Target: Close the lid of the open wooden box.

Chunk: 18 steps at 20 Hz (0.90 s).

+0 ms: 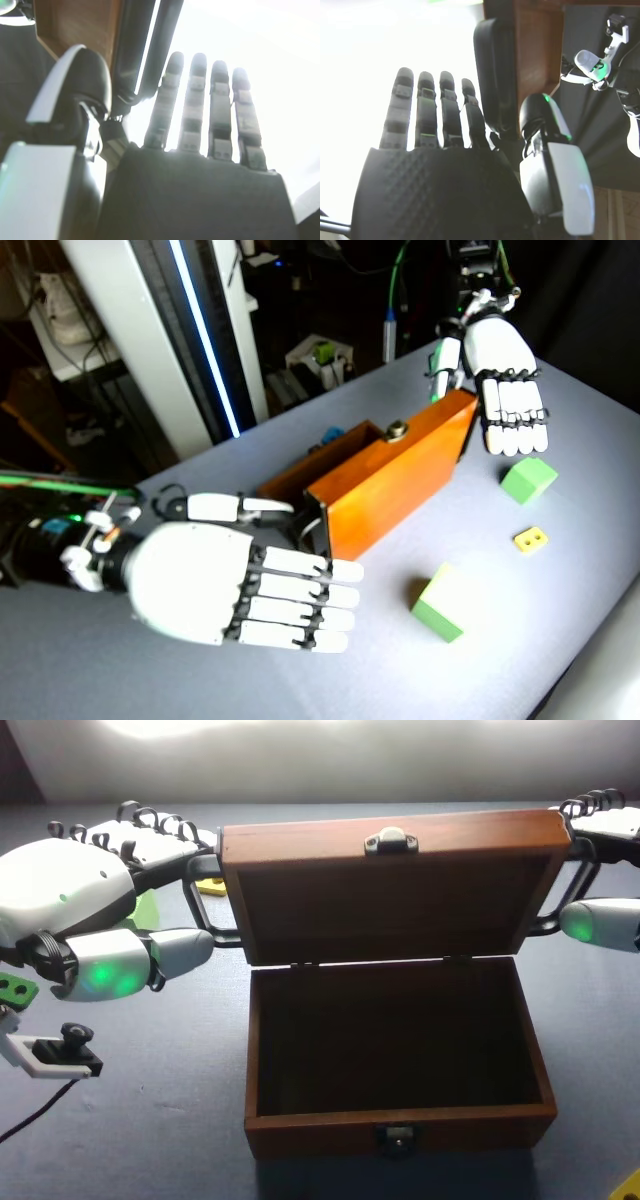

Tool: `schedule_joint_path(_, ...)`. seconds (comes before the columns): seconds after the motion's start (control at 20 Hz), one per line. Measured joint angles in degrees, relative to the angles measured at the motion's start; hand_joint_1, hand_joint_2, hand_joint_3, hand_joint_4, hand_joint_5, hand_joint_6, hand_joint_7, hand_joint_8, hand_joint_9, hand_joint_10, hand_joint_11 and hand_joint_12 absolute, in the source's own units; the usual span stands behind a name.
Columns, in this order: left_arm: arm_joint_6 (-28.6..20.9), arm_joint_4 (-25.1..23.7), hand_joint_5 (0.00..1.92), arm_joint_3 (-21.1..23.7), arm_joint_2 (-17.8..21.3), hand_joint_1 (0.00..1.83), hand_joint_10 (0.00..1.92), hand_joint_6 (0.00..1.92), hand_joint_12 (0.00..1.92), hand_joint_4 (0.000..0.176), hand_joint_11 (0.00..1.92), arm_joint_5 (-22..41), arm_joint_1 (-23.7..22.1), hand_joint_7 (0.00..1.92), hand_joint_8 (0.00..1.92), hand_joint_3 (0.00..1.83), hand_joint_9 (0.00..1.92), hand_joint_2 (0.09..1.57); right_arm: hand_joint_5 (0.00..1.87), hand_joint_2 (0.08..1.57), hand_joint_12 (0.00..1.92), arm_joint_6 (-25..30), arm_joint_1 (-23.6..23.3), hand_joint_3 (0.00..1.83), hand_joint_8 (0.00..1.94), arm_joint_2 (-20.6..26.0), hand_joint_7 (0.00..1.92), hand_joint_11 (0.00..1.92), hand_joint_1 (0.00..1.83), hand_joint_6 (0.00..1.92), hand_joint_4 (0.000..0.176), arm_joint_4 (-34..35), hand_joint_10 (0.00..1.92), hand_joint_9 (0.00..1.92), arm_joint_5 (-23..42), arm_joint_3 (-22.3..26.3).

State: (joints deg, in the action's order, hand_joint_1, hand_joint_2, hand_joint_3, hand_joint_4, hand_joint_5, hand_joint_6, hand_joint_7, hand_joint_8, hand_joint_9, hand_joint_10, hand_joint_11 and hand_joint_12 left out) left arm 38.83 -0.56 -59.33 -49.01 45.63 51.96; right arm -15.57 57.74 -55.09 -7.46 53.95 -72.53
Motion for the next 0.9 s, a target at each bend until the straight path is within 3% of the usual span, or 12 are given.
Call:
schedule_joint_path(0.15,-0.13,0.2,0.11,0.59,0.0,0.0,0.0,0.01,0.02,0.0,0.05,1.14,1.11,0.09,0.01,0.0,0.05,1.44,0.2,1.38,0.02,0.0,0.79,0.0,0.01,-0.09,0.2,0.11,0.22,0.01,0.005,0.15,0.01,0.14,0.57,0.57)
schedule_joint_path(0.6,-0.57,1.79,0.14,1.49,0.0,0.04,0.01,0.0,0.05,0.0,0.11,2.51,4.76,0.08,0.0,0.0,0.09,1.43,0.19,1.37,0.01,-0.02,3.74,0.0,0.0,-0.09,0.21,0.1,0.19,0.0,0.0,0.63,0.0,0.14,1.51,1.84)
schedule_joint_path(0.65,-0.59,1.77,0.14,1.49,0.0,0.03,0.01,0.0,0.04,0.0,0.1,2.64,4.76,0.09,0.0,0.0,0.08,1.43,0.18,1.37,0.01,-0.02,4.0,0.0,0.0,-0.09,0.2,0.1,0.16,0.0,0.01,0.68,0.0,0.14,1.55,1.9)
schedule_joint_path(0.7,-0.59,2.03,0.14,1.49,0.0,0.04,0.01,0.0,0.04,0.0,0.09,2.8,4.79,0.09,0.0,0.0,0.08,1.44,0.19,1.37,0.02,-0.02,3.98,0.0,0.0,0.02,0.19,0.11,0.16,0.0,0.001,0.76,0.0,0.15,1.42,2.12)
schedule_joint_path(0.85,-0.59,2.38,0.15,1.55,0.0,0.06,0.01,0.0,0.04,0.0,0.1,3.28,5.29,0.11,0.01,0.0,0.1,1.44,0.19,1.37,0.02,-0.02,5.01,0.0,0.0,0.15,0.19,0.12,0.15,0.0,0.009,1.22,0.0,0.15,2.23,2.51)
schedule_joint_path(0.9,-0.59,2.38,0.15,1.57,0.0,0.06,0.0,0.0,0.04,0.0,0.08,3.28,5.46,0.13,0.01,0.0,0.09,1.44,0.2,1.38,0.02,-0.02,5.18,0.0,0.01,0.15,0.21,0.13,0.16,0.01,0.0,1.29,0.01,0.17,2.19,2.62)
